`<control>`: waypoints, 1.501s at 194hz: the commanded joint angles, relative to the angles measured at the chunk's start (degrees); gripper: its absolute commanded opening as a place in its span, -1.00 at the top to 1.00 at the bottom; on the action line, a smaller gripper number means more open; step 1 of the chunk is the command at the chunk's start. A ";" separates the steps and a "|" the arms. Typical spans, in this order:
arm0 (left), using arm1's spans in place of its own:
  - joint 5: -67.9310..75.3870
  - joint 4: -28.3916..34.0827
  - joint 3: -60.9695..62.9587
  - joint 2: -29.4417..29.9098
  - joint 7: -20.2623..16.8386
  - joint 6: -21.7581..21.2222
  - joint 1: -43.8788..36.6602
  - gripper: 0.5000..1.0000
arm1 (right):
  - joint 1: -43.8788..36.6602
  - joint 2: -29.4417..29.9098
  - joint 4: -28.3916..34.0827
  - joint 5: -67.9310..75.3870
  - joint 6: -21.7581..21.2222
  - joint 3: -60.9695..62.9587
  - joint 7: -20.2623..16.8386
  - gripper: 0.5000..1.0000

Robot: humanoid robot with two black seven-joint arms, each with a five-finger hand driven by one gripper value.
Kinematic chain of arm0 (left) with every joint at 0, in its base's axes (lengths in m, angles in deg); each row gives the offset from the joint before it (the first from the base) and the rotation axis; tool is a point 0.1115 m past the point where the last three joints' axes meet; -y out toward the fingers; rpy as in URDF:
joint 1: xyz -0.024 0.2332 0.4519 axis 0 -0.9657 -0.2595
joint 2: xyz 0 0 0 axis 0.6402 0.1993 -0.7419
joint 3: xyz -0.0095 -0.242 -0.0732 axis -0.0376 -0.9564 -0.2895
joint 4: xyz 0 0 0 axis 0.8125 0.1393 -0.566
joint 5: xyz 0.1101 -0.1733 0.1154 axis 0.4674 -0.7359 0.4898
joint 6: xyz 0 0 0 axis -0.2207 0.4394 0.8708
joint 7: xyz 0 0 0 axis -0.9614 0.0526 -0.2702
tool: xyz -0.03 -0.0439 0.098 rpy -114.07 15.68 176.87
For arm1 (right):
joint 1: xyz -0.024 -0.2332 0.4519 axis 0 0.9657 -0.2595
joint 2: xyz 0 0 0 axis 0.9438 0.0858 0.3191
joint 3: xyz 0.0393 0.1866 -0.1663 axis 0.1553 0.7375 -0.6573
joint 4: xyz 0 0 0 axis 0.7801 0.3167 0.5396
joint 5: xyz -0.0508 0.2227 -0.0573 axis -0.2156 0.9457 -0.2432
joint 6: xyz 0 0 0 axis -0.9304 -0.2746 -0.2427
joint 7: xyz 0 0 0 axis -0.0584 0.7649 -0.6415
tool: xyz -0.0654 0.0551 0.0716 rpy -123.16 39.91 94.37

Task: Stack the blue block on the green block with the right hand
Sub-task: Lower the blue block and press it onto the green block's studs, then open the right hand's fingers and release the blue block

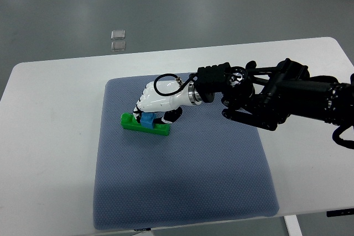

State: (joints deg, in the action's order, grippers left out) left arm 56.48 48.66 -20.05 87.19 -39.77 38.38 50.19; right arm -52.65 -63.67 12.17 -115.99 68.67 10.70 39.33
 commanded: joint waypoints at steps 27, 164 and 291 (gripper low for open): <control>0.00 0.00 0.04 0.00 -0.02 -0.04 0.00 -1.00 | 0.40 0.29 -1.00 0.00 -0.01 -0.05 0.09 0.74; 0.00 0.00 0.04 0.00 0.06 -0.04 0.00 -1.00 | 0.75 0.64 -1.97 0.18 0.16 0.12 0.17 0.26; 0.00 0.00 0.04 0.00 0.06 -0.04 0.00 -1.00 | -0.04 -0.15 -1.44 0.79 -0.10 0.47 0.44 -0.43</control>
State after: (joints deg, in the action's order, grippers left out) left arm 56.47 48.66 -20.07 87.19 -39.76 38.35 50.19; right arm -52.59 -63.60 10.63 -115.20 68.60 11.16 39.69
